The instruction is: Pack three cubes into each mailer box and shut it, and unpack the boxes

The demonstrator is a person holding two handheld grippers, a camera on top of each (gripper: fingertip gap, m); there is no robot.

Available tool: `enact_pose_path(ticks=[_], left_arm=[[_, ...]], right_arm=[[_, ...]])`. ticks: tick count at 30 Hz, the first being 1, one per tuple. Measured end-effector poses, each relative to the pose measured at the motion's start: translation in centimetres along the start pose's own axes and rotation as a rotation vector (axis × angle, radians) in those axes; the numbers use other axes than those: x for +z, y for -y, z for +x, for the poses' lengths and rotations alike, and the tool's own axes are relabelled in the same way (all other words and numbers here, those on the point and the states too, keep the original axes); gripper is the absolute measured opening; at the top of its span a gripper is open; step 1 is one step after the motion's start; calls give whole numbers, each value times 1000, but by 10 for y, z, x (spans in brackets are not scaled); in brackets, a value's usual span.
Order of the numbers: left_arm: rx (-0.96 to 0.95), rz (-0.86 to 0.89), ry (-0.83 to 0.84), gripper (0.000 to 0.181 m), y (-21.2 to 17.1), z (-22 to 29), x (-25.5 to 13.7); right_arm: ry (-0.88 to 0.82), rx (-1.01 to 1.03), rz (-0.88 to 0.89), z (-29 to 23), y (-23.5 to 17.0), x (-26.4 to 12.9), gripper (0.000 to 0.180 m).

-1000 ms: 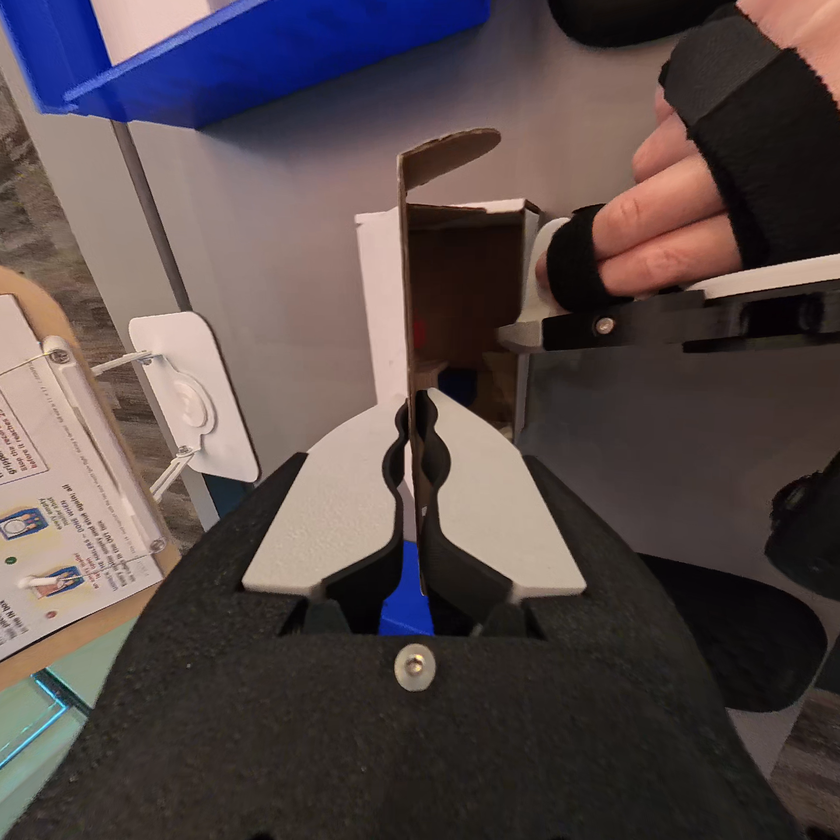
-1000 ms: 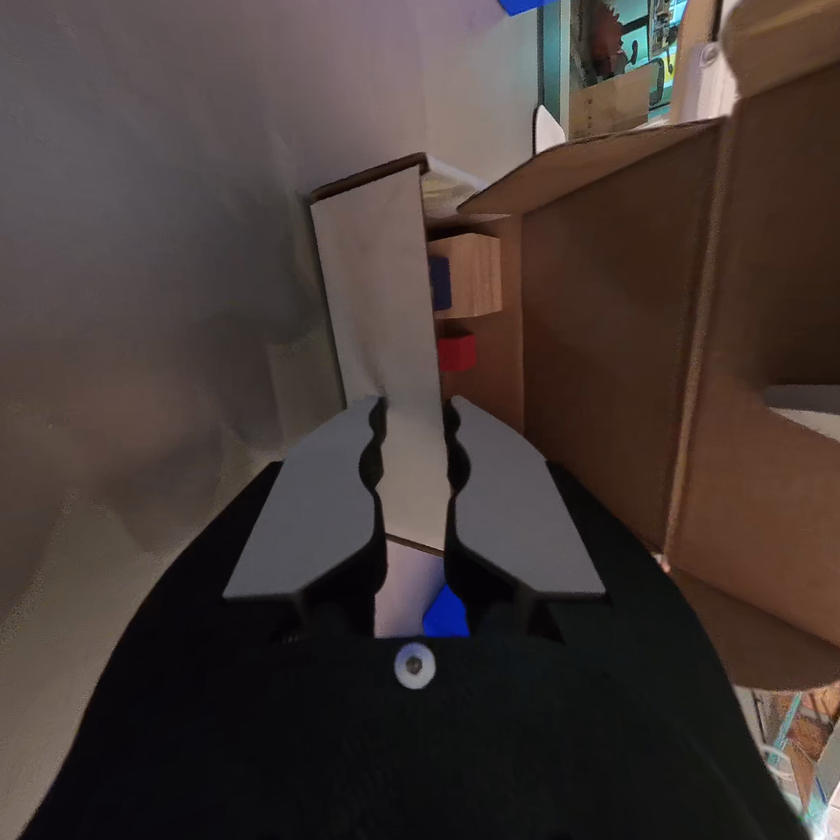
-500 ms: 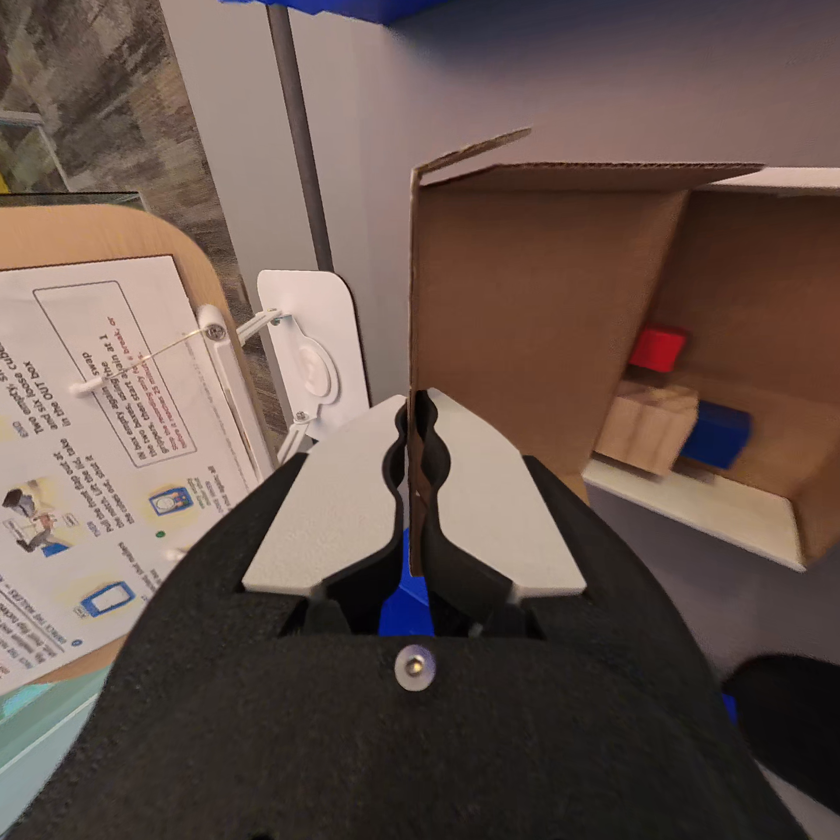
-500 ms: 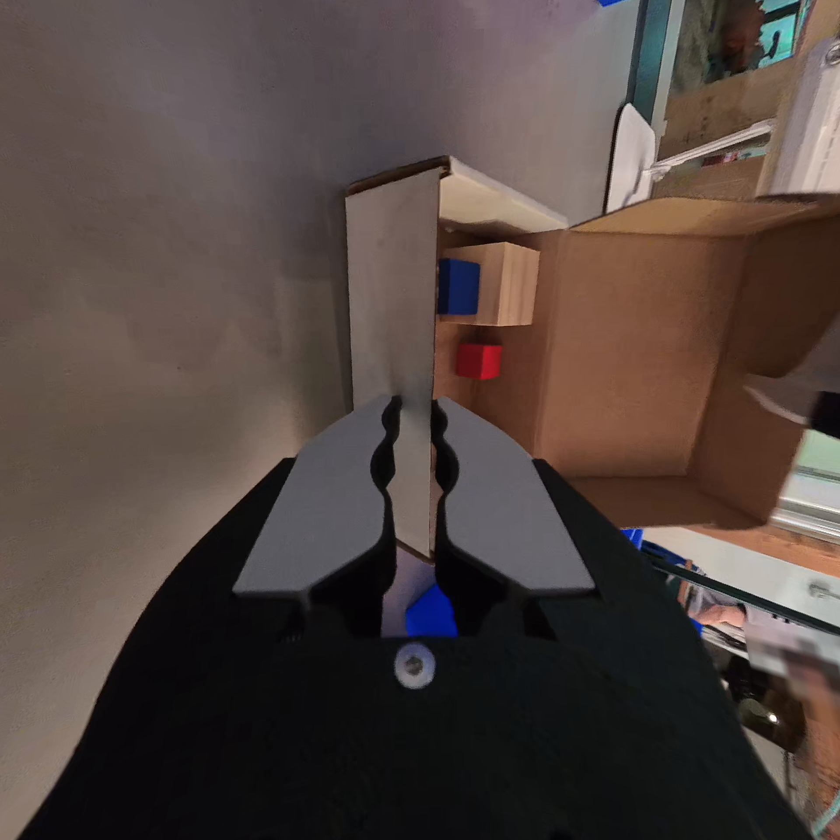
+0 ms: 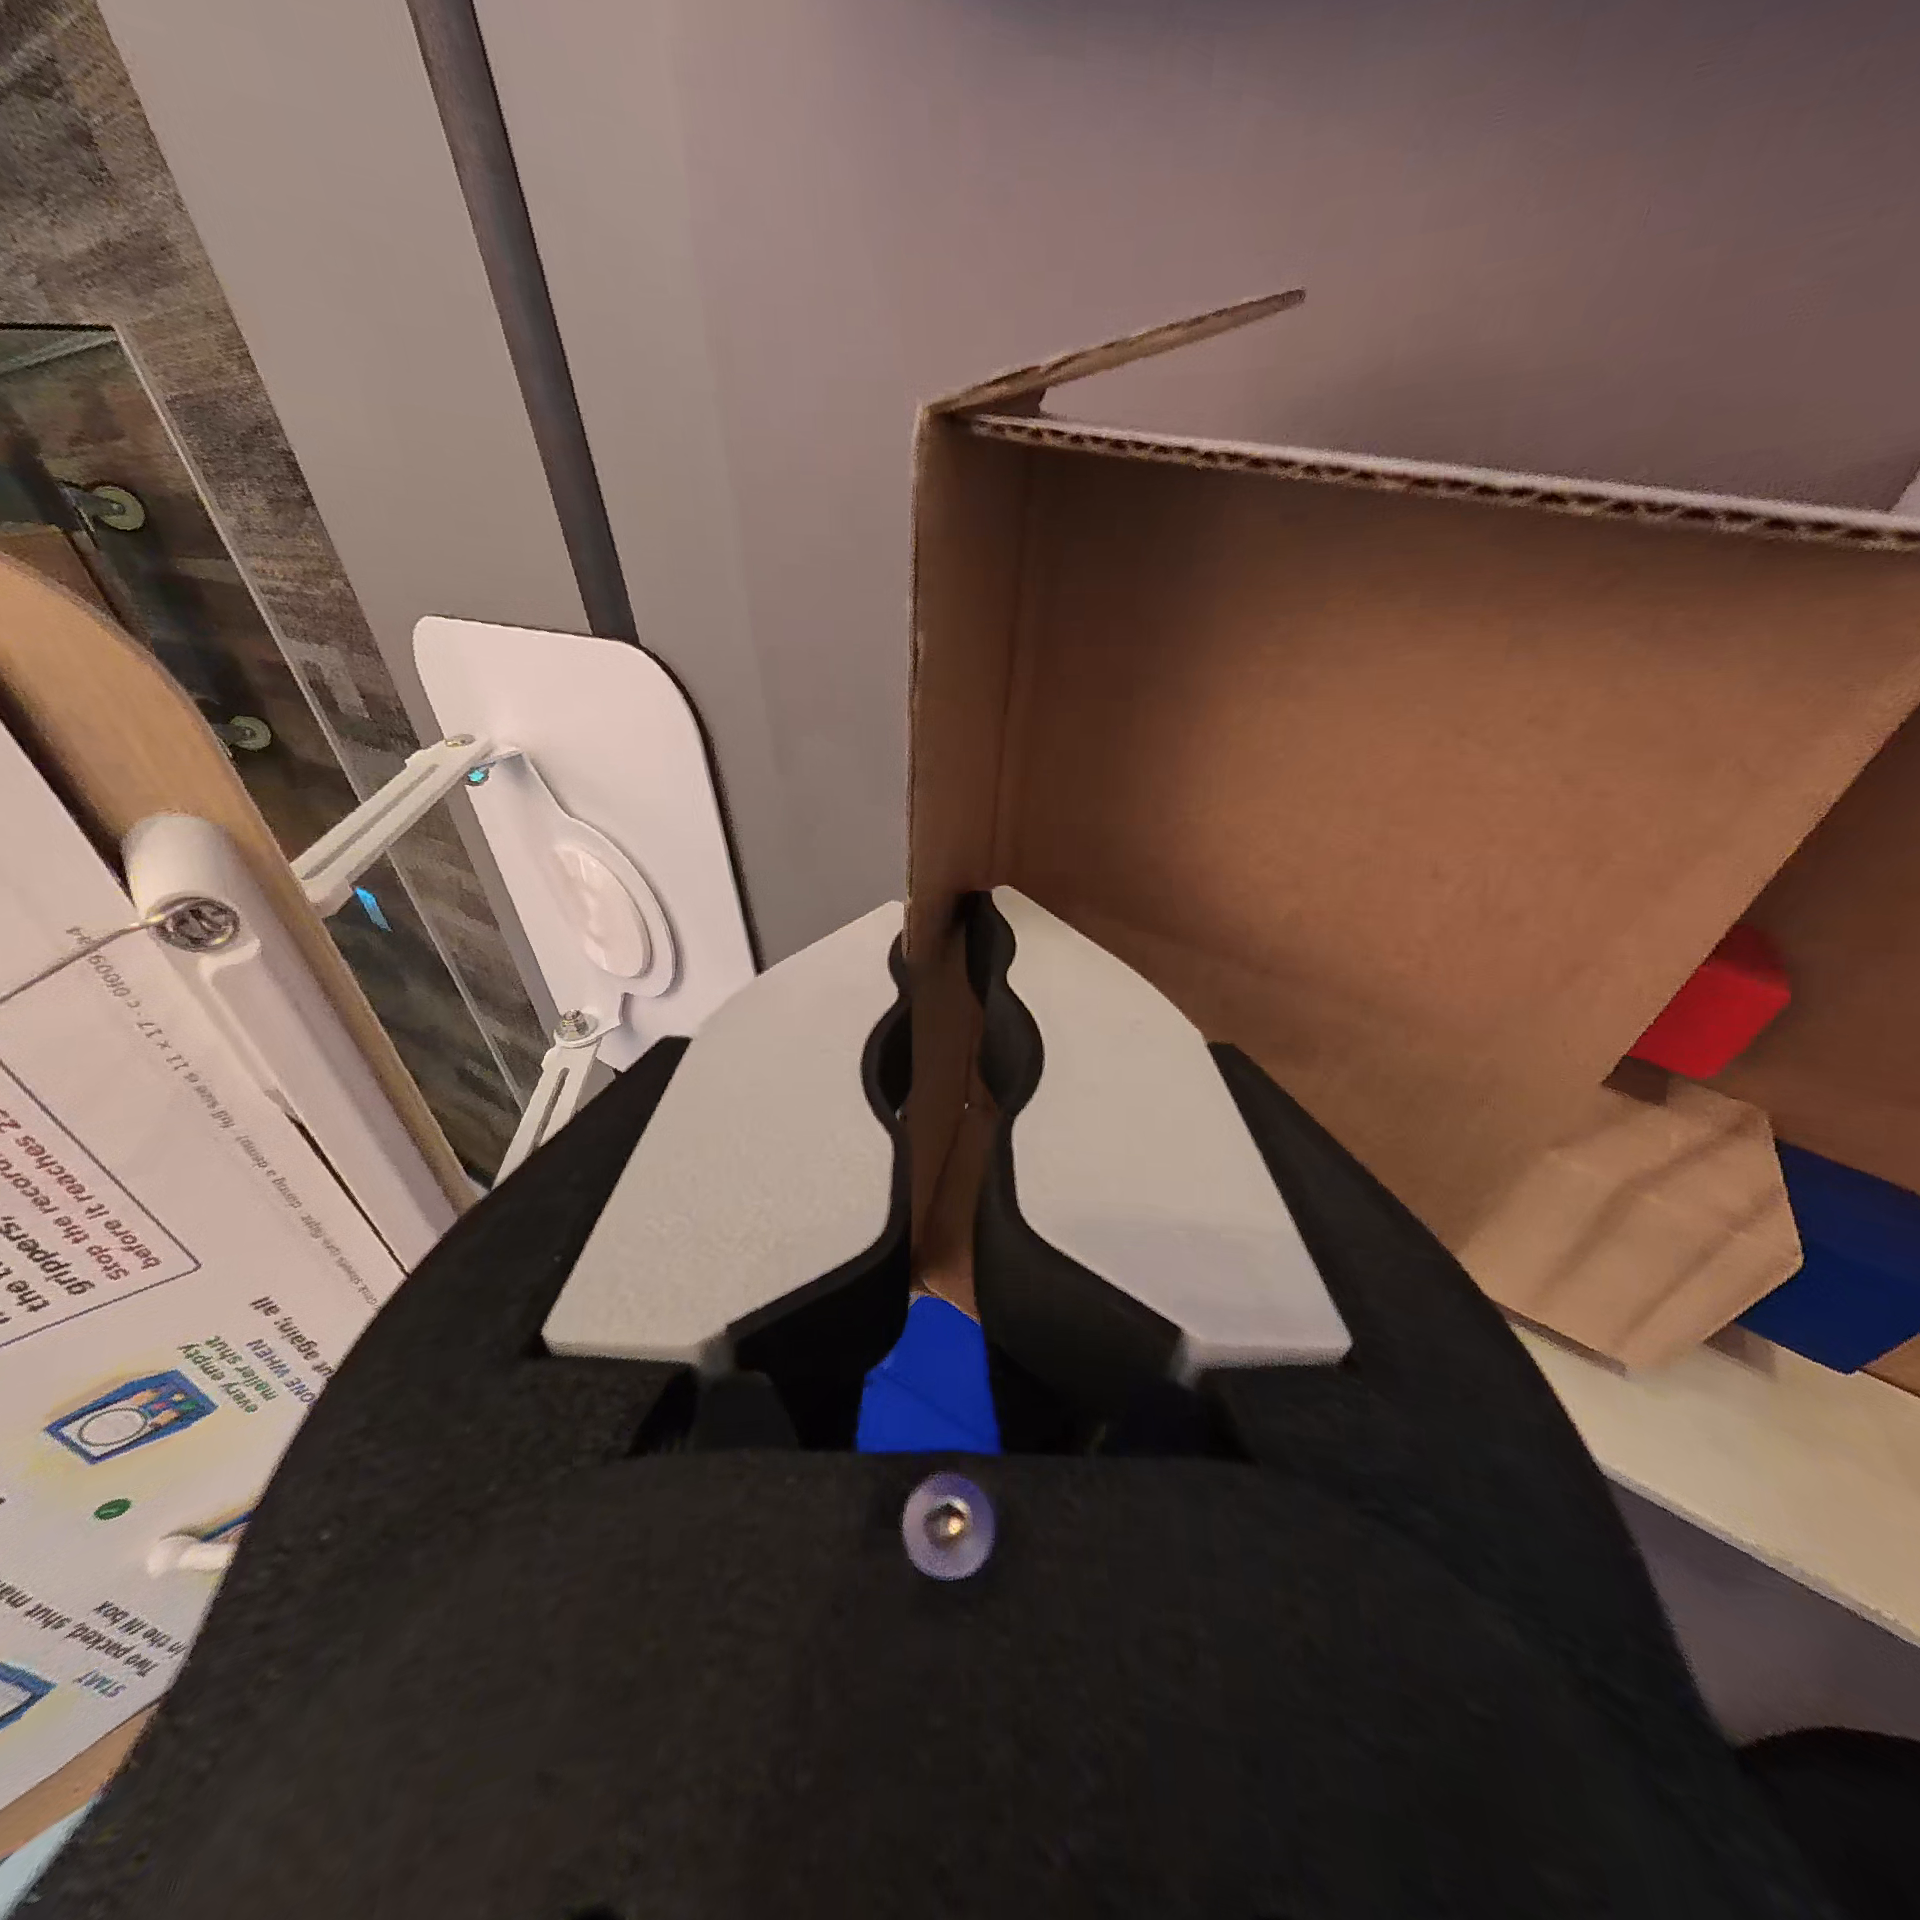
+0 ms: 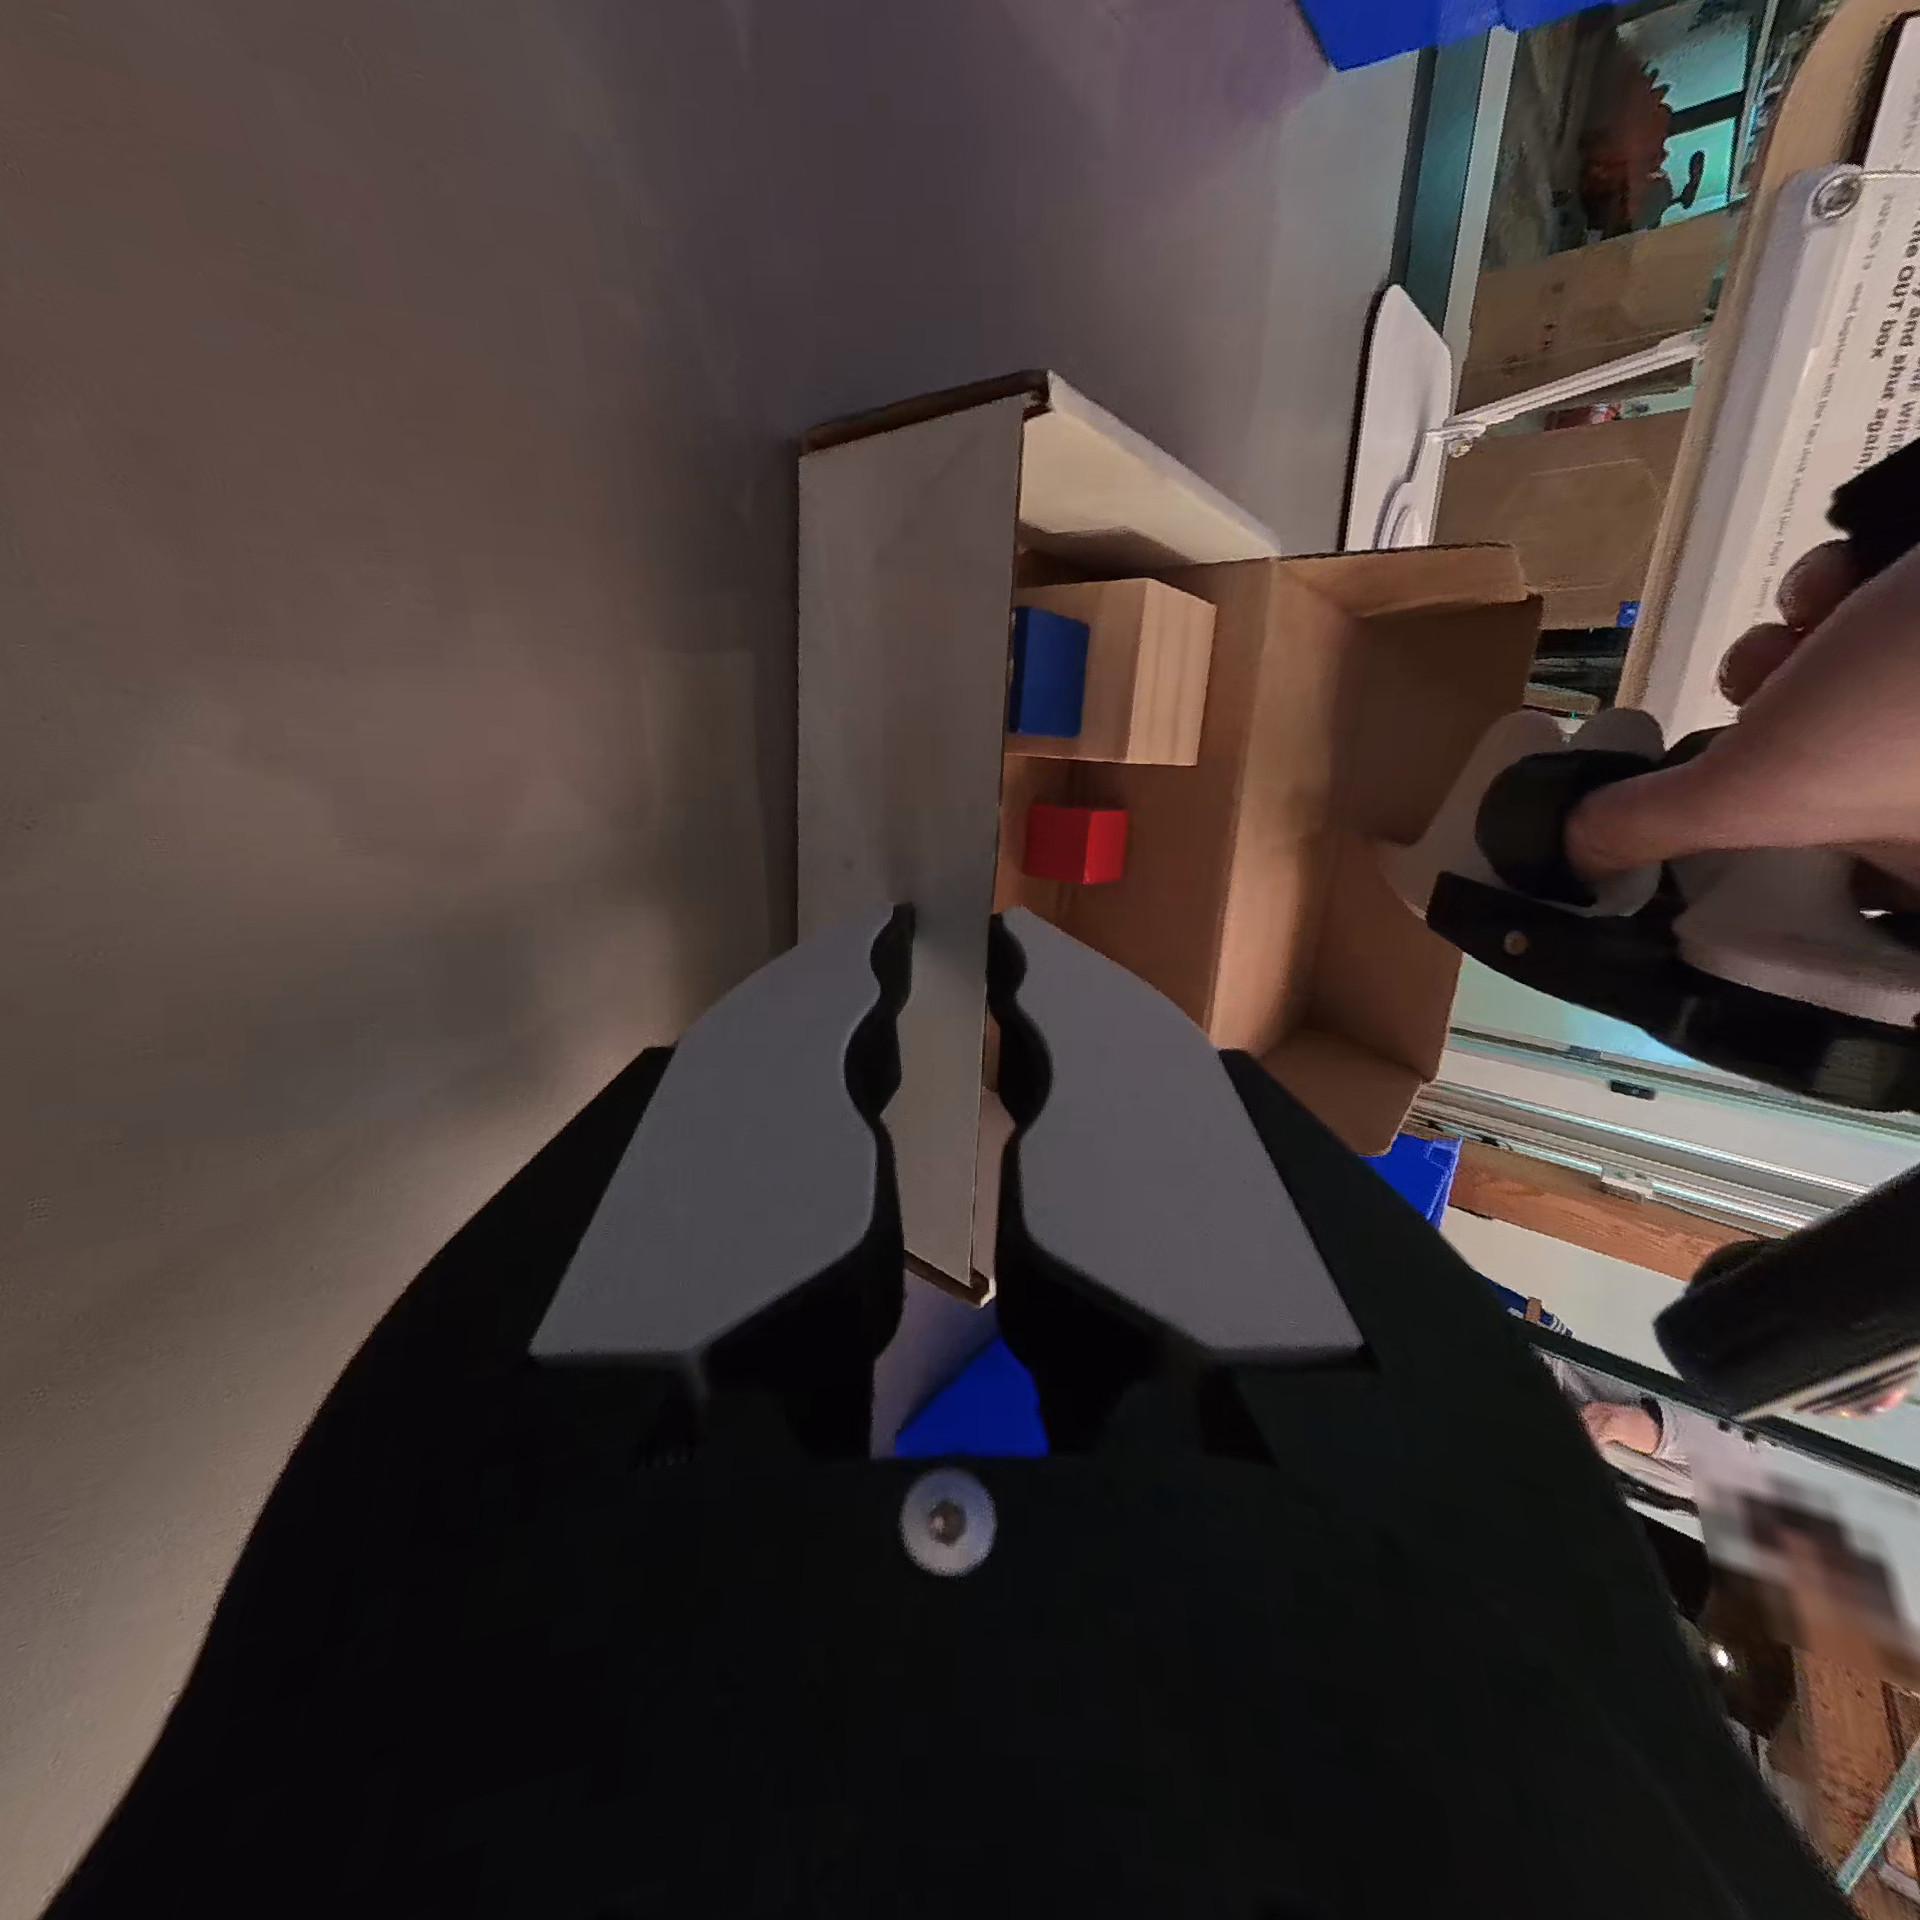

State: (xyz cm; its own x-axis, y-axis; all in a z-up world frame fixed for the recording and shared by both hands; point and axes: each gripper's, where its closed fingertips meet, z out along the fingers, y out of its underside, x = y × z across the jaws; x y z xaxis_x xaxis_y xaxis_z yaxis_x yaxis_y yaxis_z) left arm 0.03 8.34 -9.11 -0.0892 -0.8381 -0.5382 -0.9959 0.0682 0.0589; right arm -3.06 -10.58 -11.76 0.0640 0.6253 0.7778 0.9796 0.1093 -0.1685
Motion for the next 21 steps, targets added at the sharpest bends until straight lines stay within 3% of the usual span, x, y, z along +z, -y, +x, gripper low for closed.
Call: enact_pose_path(ticks=[8,15,21], left_arm=[[-53,-42,-21,11,-14,-14,18],[-145,34,-3,45,-13,-24,7],[-270,188,-77,69,-6,-26,-31]], right_arm=[[26,-21,0,10,-4,13,15],[46,26,9,10,-5,13,15],[80,57,3,6,-5,14,24]])
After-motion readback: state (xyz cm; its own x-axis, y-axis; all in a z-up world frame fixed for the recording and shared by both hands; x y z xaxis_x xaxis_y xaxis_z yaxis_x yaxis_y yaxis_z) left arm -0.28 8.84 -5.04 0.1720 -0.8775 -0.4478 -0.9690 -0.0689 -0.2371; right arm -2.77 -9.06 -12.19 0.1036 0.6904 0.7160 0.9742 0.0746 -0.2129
